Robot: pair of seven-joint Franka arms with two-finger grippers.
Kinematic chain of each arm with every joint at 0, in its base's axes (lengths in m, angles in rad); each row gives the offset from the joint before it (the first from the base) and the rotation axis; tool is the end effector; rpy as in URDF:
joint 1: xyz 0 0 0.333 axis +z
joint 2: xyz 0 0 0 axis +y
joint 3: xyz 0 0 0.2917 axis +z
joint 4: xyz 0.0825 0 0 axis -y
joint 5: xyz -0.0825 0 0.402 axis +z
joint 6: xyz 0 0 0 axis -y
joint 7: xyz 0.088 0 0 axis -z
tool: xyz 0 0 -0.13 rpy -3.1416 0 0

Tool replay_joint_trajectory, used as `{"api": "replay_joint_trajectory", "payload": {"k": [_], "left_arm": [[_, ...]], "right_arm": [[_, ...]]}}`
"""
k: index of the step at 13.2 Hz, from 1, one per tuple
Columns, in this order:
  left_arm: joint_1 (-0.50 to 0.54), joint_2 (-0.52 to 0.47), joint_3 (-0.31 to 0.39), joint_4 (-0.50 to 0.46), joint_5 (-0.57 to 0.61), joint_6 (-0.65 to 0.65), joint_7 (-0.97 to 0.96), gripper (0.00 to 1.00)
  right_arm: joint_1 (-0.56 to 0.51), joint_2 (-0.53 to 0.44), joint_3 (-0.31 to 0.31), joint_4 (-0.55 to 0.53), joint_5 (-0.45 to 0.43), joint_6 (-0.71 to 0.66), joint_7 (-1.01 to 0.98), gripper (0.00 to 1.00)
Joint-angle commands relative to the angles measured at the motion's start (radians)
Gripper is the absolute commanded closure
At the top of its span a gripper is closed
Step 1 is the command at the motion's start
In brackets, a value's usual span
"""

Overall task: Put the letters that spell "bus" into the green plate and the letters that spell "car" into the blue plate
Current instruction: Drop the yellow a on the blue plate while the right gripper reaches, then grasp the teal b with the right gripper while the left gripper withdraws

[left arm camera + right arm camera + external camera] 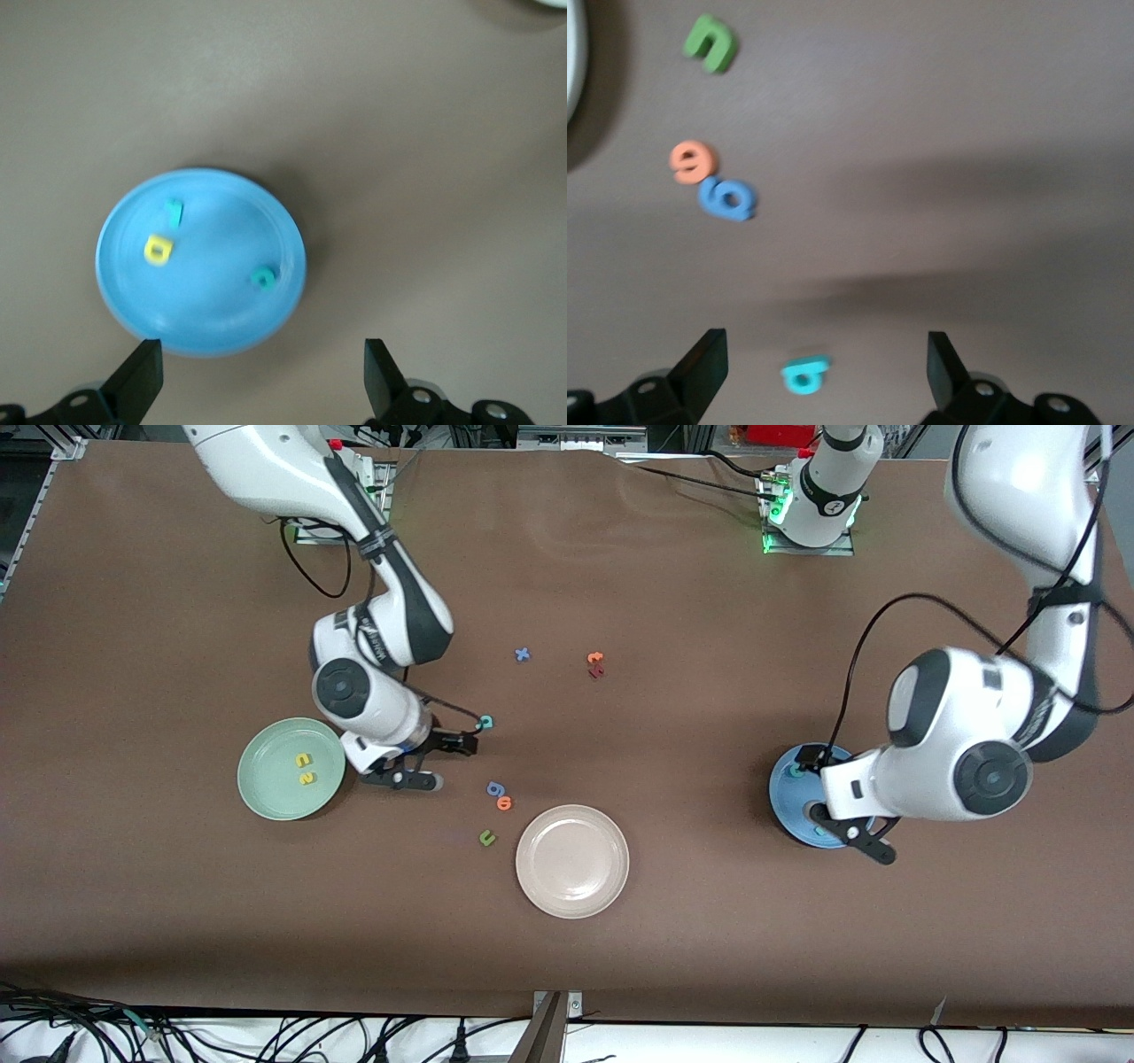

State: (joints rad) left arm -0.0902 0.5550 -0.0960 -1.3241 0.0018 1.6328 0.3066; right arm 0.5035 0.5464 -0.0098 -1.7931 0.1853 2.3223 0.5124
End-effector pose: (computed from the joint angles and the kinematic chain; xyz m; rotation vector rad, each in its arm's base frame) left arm 0.6756 -0.1163 0.3479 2.9653 -0.7335 -0.3690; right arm 0.5732 0.3160 0.1881 -3.0264 0.2200 0.1171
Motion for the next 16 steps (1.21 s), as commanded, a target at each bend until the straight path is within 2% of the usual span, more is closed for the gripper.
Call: {"api": "replay_joint_trajectory", "payload": {"k": [1, 3, 5, 7, 9, 10, 11, 13, 15, 16], "left_arm": [[0.004, -0.172, 0.009, -0.029, -0.017, -0.121, -0.148, 0.0], [0.024, -0.259, 0.018, -0.029, -0.02, -0.187, -0.176, 0.0], [0.03, -0.342, 0.045, -0.058, -0.022, -0.176, -0.192, 0.0], [0.076, -0.433, 0.059, -0.127, -0.011, -0.163, -0.187, 0.0], [0.092, -0.516, 0.048, -0.237, -0.009, -0.131, -0.228, 0.0], [0.131, -0.559, 0.01, -0.304, -0.019, -0.076, -0.26, 0.0], [0.154, -0.584, -0.052, -0.337, -0.007, -0.041, -0.27, 0.0], [0.126, -0.581, -0.056, -0.328, 0.023, -0.041, -0.302, 0.0], [0.046, -0.58, 0.04, -0.323, 0.014, -0.047, -0.299, 0.0], [0.038, -0.578, 0.045, -0.316, 0.014, -0.051, -0.297, 0.0]], "right_arm": [[0.067, -0.02, -0.006, -0.112, -0.006, 0.132, 0.066, 0.01], [0.095, -0.008, -0.006, -0.149, -0.007, 0.19, 0.064, 0.01], [0.098, 0.001, -0.006, -0.169, -0.007, 0.213, 0.055, 0.01], [0.098, 0.004, -0.006, -0.172, -0.009, 0.218, 0.054, 0.01], [0.099, 0.018, -0.004, -0.172, -0.01, 0.223, 0.052, 0.01], [0.102, 0.026, -0.004, -0.172, -0.01, 0.242, 0.052, 0.01], [0.121, 0.038, -0.004, -0.172, -0.01, 0.255, 0.054, 0.01], [0.13, 0.049, -0.004, -0.172, -0.01, 0.269, 0.054, 0.01], [0.132, 0.05, -0.004, -0.172, -0.012, 0.269, 0.052, 0.01], [0.132, 0.05, -0.004, -0.172, -0.014, 0.269, 0.051, 0.06]]}}
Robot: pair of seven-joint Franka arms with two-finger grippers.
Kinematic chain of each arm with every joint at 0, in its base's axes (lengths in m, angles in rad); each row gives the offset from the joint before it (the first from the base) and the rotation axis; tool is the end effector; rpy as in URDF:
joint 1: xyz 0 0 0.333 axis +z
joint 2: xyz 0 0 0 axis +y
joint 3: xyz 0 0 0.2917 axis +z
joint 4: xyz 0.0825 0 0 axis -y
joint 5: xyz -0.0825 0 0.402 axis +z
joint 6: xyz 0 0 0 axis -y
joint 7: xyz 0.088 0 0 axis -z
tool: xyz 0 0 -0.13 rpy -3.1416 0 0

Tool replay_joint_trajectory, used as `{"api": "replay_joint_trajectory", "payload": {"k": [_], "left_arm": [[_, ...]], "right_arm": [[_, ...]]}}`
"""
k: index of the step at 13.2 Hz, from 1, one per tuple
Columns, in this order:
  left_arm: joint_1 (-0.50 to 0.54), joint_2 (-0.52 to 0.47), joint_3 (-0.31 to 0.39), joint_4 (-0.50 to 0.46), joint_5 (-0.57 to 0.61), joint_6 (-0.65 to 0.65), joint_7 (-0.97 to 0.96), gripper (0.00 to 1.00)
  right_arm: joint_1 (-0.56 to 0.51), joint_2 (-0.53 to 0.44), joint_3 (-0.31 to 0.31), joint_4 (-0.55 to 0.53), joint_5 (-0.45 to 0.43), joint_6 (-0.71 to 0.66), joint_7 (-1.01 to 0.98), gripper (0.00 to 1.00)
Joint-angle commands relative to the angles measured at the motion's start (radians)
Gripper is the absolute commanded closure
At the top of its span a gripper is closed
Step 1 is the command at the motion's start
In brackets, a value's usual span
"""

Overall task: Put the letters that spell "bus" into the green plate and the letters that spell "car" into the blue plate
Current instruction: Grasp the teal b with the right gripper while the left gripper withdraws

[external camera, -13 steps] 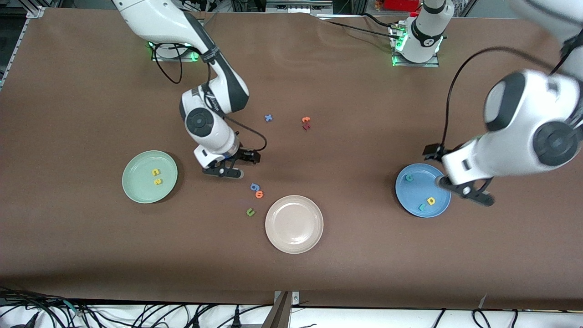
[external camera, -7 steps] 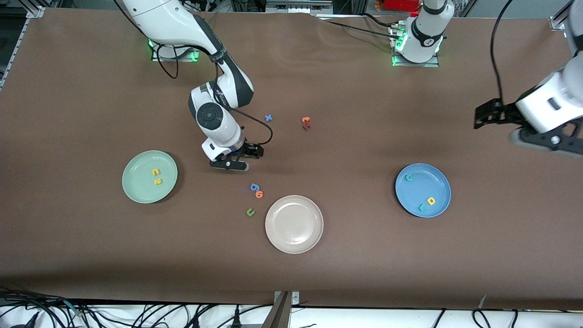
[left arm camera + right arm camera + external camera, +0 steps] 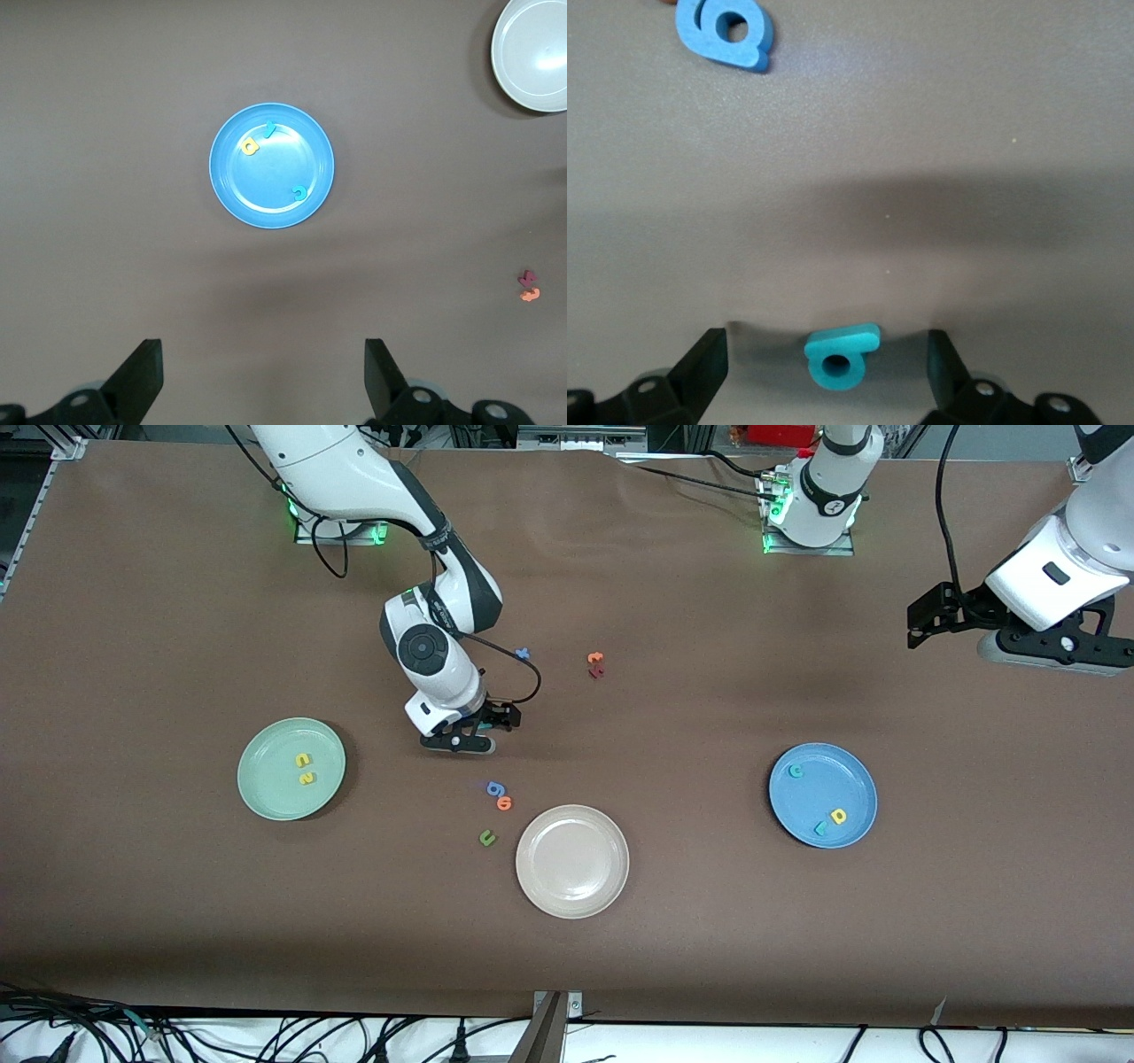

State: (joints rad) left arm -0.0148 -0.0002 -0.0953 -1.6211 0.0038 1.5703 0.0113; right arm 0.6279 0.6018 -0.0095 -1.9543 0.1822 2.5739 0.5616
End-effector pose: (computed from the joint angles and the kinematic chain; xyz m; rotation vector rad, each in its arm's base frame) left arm 0.5660 -0.0621 0.5527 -3.1285 0.1903 0.0789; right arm 0.5011 0.3553 0.1089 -3.0496 0.1440 0.0568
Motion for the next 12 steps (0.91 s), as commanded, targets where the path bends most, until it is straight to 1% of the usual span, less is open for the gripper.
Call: {"api": "replay_joint_trajectory", "payload": {"k": [1, 2, 3, 5, 6, 8, 9, 10, 11, 12], "left_arm": [[-0.037, -0.021, 0.043, -0.016, 0.012, 0.011, -0.004, 0.0], [-0.036, -0.021, 0.042, -0.016, 0.012, 0.01, -0.004, 0.0], [-0.031, -0.02, 0.04, -0.016, 0.012, 0.008, -0.002, 0.0], [-0.022, -0.02, 0.037, -0.016, 0.013, 0.004, 0.003, 0.0], [-0.022, -0.015, 0.037, -0.014, 0.013, 0.004, 0.004, 0.0], [-0.013, -0.004, 0.043, -0.008, -0.022, 0.004, 0.006, 0.0], [0.001, -0.004, 0.039, 0.003, -0.022, -0.004, 0.004, 0.0], [0.001, 0.008, 0.037, 0.03, -0.012, -0.039, 0.003, 0.0], [-0.001, 0.022, 0.035, 0.056, -0.011, -0.061, -0.004, 0.0], [-0.001, 0.025, 0.034, 0.059, -0.013, -0.061, -0.004, 0.0]], "right_arm": [[0.007, -0.005, -0.004, -0.011, -0.01, 0.017, 0.001, 0.22], [0.007, -0.005, -0.004, -0.011, -0.012, 0.017, 0.0, 0.46], [0.007, -0.005, -0.004, -0.011, -0.012, 0.017, -0.009, 0.65], [0.007, -0.005, -0.006, -0.011, -0.012, 0.017, -0.023, 0.9], [0.007, -0.005, -0.006, -0.011, -0.012, 0.017, -0.025, 1.0], [0.007, -0.007, -0.009, -0.009, -0.01, 0.016, -0.037, 1.0], [0.004, -0.01, -0.012, -0.009, -0.009, 0.015, -0.042, 1.0], [-0.002, -0.014, -0.015, -0.003, -0.01, 0.011, -0.049, 1.0], [-0.011, -0.025, -0.027, 0.0, -0.009, 0.005, -0.083, 1.0], [-0.029, -0.037, -0.038, 0.001, -0.006, -0.02, -0.133, 1.0]]}}
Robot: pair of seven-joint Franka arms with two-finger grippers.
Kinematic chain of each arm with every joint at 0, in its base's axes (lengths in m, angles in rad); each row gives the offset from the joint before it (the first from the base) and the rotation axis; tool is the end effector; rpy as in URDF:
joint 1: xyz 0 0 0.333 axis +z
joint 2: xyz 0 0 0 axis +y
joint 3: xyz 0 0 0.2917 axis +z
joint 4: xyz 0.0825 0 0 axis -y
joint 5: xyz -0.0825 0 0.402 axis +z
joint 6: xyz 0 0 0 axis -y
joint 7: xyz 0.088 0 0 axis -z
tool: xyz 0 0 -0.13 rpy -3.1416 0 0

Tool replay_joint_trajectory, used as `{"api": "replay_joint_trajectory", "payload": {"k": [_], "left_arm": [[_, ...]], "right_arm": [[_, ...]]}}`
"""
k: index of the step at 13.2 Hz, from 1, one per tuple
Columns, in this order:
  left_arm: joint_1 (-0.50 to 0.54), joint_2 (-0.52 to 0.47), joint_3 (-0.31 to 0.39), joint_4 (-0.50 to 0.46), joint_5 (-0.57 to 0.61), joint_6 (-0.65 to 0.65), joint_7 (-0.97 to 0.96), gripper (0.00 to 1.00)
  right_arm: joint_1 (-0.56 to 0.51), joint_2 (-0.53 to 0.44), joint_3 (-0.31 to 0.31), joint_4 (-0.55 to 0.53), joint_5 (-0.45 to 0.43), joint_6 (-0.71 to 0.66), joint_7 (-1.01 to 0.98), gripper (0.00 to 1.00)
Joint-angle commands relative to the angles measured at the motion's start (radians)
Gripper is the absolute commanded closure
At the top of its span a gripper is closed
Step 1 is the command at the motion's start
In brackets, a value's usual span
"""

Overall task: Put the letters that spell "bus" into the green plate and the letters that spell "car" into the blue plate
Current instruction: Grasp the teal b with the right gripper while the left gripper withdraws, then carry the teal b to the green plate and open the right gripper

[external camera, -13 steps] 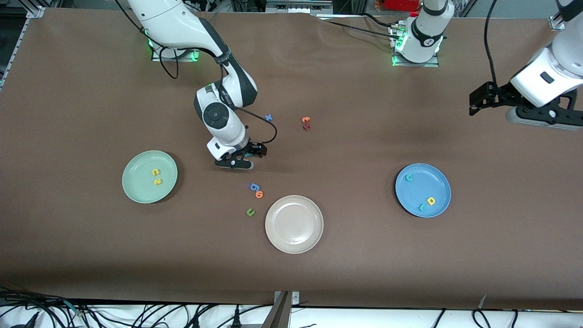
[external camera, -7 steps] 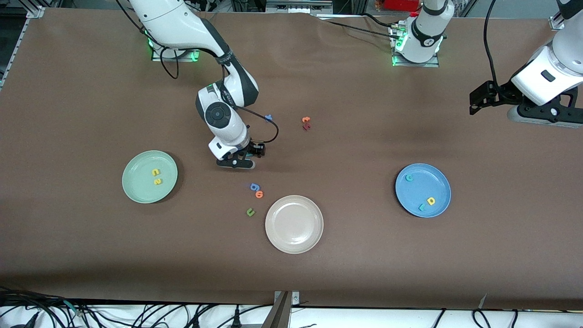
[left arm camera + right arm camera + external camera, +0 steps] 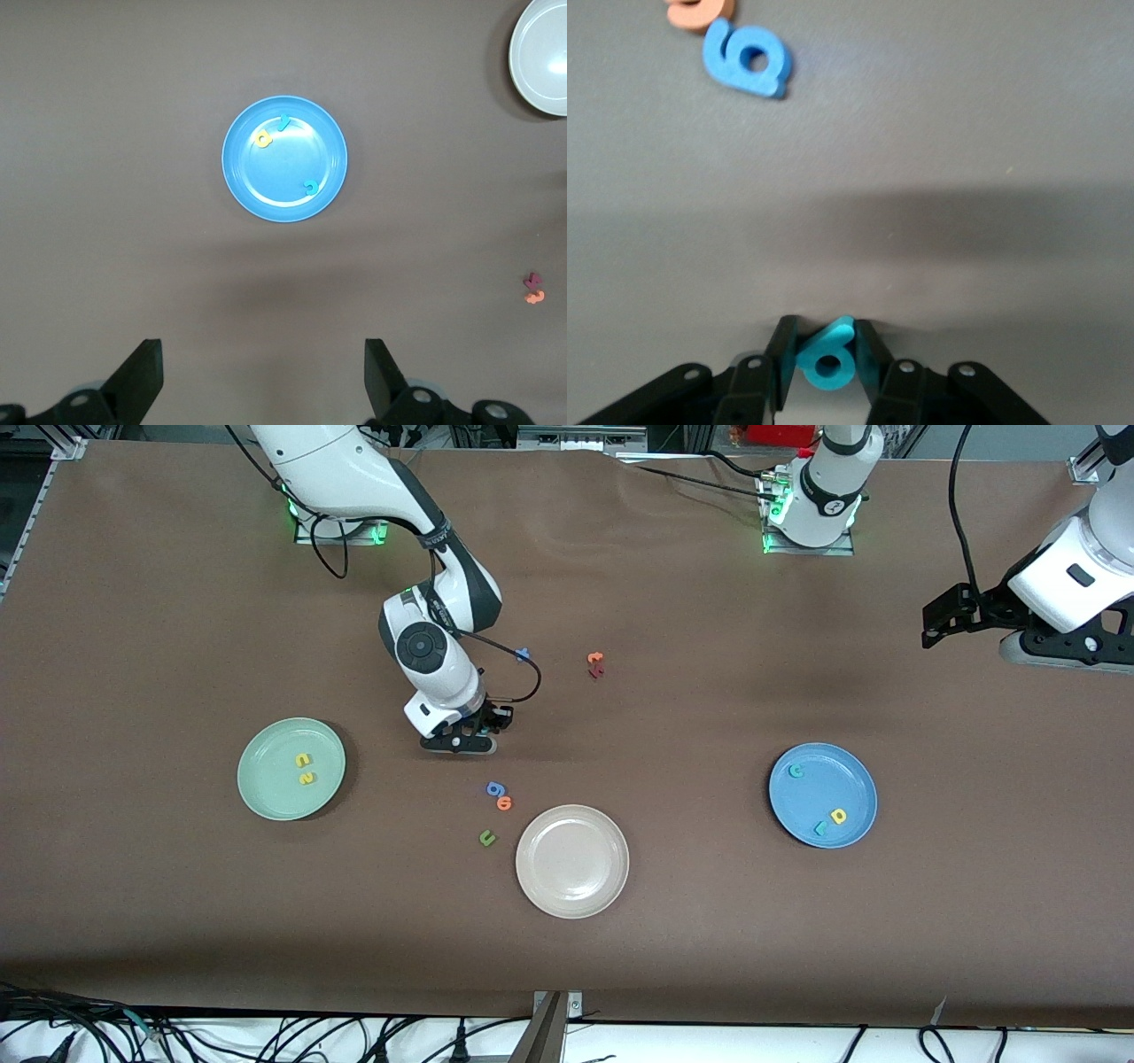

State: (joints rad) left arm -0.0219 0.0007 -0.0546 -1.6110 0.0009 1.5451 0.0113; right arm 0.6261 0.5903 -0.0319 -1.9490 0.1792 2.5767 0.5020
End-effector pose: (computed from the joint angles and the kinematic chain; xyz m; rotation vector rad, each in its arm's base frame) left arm 0.5652 -0.0432 0.5551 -3.1338 0.1377 0.1044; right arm 0.5140 0.3457 0.1184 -3.0512 0.0789 0.0142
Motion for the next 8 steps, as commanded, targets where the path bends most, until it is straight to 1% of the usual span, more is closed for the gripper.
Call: {"api": "replay_joint_trajectory", "payload": {"k": [1, 3, 6, 7, 8], "left_arm": [[0.001, 0.021, -0.007, 0.049, -0.01, -0.04, -0.005, 0.0], [-0.004, 0.019, -0.011, 0.055, -0.019, -0.068, -0.004, 0.0], [-0.003, 0.021, -0.021, 0.059, -0.016, -0.063, -0.004, 0.0], [-0.003, 0.021, -0.021, 0.059, -0.016, -0.063, -0.004, 0.0], [-0.003, 0.021, -0.021, 0.059, -0.016, -0.062, -0.004, 0.0]], "right_arm": [[-0.046, -0.038, -0.034, -0.001, 0.003, -0.058, -0.138, 1.0], [-0.077, -0.061, -0.084, 0.013, 0.011, -0.133, -0.277, 1.0], [-0.132, -0.079, -0.181, 0.064, 0.013, -0.278, -0.526, 1.0], [-0.152, -0.081, -0.213, 0.082, 0.029, -0.323, -0.604, 1.0], [-0.164, -0.081, -0.251, 0.11, 0.066, -0.373, -0.7, 1.0]]}}
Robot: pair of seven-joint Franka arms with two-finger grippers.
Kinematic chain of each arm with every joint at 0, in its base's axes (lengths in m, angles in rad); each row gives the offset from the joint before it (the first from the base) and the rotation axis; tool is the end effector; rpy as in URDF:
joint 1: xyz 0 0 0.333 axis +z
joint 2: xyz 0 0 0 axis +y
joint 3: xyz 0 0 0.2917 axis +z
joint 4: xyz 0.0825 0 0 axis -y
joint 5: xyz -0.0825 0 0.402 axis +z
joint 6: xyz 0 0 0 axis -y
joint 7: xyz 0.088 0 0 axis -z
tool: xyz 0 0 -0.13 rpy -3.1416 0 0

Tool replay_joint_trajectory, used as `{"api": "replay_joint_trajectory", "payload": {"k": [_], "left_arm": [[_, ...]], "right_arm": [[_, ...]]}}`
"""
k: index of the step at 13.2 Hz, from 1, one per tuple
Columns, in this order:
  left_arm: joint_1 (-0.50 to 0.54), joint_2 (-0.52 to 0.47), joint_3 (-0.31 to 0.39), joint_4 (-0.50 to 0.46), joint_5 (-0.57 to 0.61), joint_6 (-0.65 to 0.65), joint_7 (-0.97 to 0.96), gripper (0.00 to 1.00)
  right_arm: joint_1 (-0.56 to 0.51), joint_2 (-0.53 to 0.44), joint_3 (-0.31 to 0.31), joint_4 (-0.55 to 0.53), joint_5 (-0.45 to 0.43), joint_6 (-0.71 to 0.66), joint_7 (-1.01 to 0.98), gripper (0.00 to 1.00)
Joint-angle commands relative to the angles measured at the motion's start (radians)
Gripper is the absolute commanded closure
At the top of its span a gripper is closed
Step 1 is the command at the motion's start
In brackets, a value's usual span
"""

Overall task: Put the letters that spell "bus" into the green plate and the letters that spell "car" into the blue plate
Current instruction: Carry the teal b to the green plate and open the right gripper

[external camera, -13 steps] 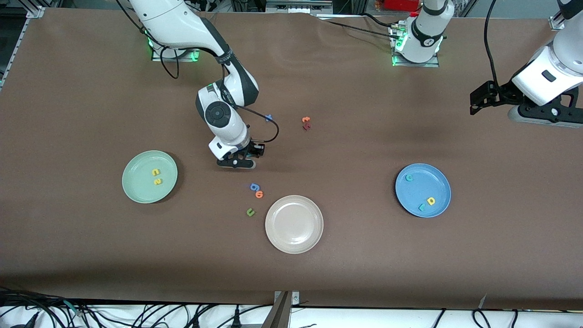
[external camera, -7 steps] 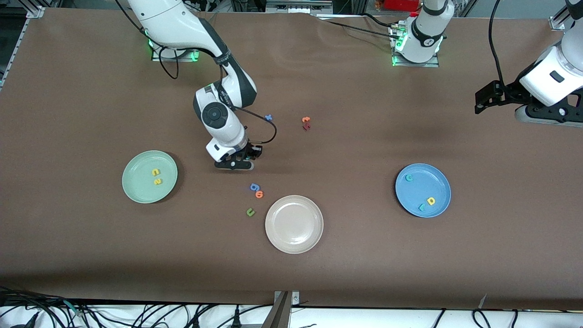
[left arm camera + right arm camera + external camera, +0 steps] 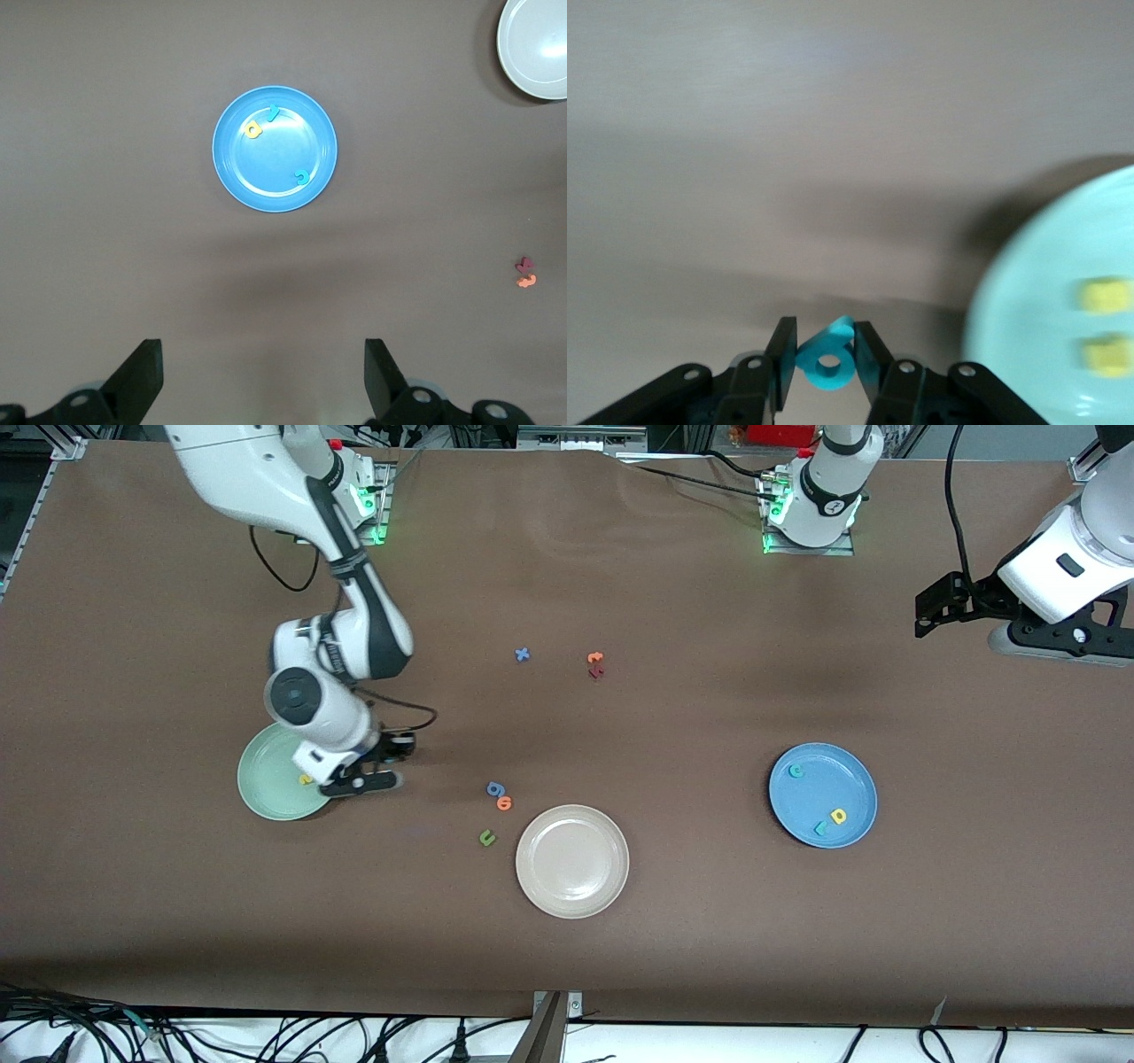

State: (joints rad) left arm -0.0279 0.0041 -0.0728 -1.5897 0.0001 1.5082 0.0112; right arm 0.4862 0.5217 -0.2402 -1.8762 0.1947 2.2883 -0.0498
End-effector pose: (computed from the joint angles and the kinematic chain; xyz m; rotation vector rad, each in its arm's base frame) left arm 0.5612 -0.0566 0.5605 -3.1302 0.1753 0.1341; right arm 0.6048 0.1604 0.1744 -3.1132 -0.2907 0.1414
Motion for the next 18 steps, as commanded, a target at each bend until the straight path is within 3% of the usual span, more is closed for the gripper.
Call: {"api": "replay_joint_trajectory", "payload": {"k": [1, 3, 6, 7, 8, 9, 12, 15, 18], "left_arm": [[0.003, 0.017, -0.002, 0.037, -0.015, -0.025, -0.004, 0.0], [0.003, 0.017, -0.002, 0.037, -0.019, -0.026, -0.004, 0.0], [0.003, 0.016, -0.002, 0.037, -0.02, -0.025, -0.004, 0.0], [0.003, 0.016, -0.002, 0.039, -0.022, -0.026, -0.004, 0.0], [0.003, 0.016, -0.002, 0.039, -0.023, -0.026, -0.005, 0.0], [0.005, 0.014, -0.002, 0.037, -0.023, -0.026, -0.004, 0.0], [0.013, 0.016, -0.001, 0.037, -0.023, -0.028, -0.004, 0.0], [0.01, 0.016, -0.004, 0.039, -0.009, -0.028, -0.002, 0.0], [0.006, 0.014, -0.005, 0.039, -0.008, -0.028, -0.002, 0.0]], "right_arm": [[-0.031, -0.006, -0.088, 0.057, 0.086, -0.122, -0.251, 1.0], [-0.063, 0.017, -0.161, 0.058, 0.124, -0.13, -0.419, 1.0], [-0.074, 0.043, -0.166, 0.058, 0.121, -0.122, -0.435, 1.0], [-0.075, 0.055, -0.166, 0.058, 0.121, -0.121, -0.435, 0.84], [-0.075, 0.055, -0.166, 0.058, 0.121, -0.119, -0.429, 0.2], [-0.075, 0.052, -0.166, 0.058, 0.121, -0.121, -0.421, 0.0], [-0.078, -0.015, -0.166, 0.058, 0.124, -0.13, -0.388, 0.0], [-0.101, -0.148, -0.165, 0.065, 0.109, -0.157, -0.372, 0.0], [-0.136, -0.251, -0.157, 0.136, 0.014, -0.233, -0.371, 0.0]]}}
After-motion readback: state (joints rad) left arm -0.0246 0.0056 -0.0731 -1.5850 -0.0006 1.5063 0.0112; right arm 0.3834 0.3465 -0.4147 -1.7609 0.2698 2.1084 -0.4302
